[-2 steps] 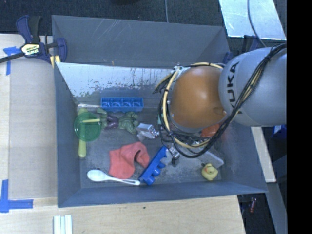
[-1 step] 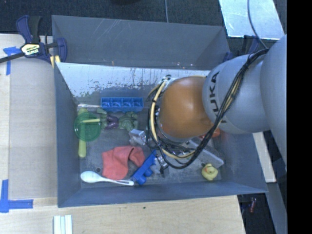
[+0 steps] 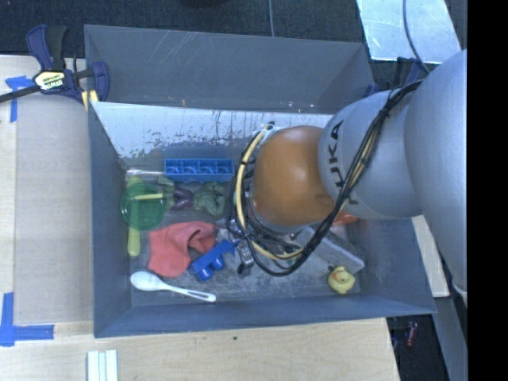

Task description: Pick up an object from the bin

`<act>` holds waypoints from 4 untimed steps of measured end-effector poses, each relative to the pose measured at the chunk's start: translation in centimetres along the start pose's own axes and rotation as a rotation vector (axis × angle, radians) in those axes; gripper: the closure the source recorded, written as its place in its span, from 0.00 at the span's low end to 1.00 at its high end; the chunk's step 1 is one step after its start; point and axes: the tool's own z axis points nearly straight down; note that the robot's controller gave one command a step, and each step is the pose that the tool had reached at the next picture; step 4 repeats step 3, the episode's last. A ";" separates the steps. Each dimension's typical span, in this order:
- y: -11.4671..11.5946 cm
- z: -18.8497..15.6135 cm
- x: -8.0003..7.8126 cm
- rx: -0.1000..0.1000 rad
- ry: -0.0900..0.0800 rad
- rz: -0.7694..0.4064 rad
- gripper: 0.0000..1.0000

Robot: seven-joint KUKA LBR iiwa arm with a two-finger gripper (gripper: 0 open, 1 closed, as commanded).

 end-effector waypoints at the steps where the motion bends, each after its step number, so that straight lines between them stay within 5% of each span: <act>1: -0.5 0.0 0.1 0.000 0.000 0.009 1.00; 2: 0.9 -5.7 -2.8 0.000 0.004 -0.014 1.00; 3: 0.0 -13.2 -0.8 0.000 0.012 0.028 1.00; 4: 0.0 -13.2 -0.8 0.000 0.012 0.028 1.00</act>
Offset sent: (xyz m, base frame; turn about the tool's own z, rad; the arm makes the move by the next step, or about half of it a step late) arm 0.0493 0.0508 0.1393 -0.0455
